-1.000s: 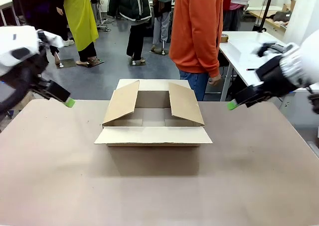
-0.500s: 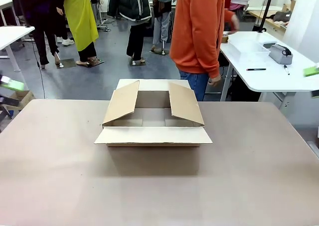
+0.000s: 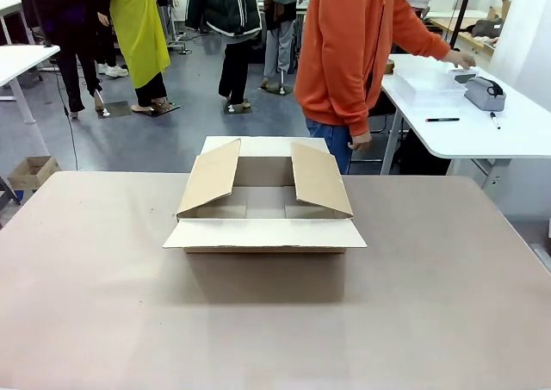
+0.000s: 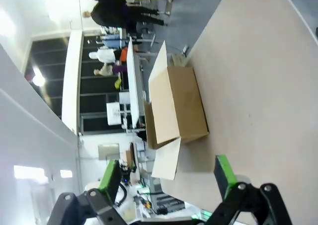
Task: Pack the gift set into the box.
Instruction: Place both hands on the side flaps of the Package Box and spread them outward.
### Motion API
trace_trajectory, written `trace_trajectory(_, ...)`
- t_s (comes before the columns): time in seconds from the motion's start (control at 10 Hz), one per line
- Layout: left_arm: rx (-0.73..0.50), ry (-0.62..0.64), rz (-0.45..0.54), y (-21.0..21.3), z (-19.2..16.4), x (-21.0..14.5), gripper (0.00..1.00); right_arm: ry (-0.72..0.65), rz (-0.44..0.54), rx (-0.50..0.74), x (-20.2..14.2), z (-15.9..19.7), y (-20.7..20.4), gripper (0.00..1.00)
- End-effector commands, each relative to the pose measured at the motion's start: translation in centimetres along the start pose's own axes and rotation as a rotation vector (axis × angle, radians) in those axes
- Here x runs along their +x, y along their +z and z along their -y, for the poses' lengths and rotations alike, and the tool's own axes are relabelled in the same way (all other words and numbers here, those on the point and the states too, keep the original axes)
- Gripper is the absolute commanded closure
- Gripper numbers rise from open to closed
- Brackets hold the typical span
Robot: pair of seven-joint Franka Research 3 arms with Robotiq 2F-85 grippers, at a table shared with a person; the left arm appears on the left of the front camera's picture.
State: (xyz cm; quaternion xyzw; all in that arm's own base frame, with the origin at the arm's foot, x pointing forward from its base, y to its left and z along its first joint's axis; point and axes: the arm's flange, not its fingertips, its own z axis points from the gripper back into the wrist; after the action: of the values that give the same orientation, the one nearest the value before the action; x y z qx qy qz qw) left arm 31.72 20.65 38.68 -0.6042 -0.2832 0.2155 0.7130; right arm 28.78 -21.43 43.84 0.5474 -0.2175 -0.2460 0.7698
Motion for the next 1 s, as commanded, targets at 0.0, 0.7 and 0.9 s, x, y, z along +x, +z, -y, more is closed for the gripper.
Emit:
trace_trajectory(0.0,-0.041,-0.095,-0.090,0.6,2.3,-1.0,0.00,0.070,-0.028,-0.008,-0.8,-2.8,-0.4,0.00)
trace_trajectory(0.7,0.332,-0.302,-0.356,-14.5,10.0,-4.5,0.00,0.386,-0.246,-0.233,-5.0,-11.7,-14.9,0.00)
trace_trajectory(0.9,0.439,-0.436,-0.580,-24.2,12.4,-9.8,0.00,0.542,-0.363,-0.303,-9.8,-15.5,-24.6,0.00)
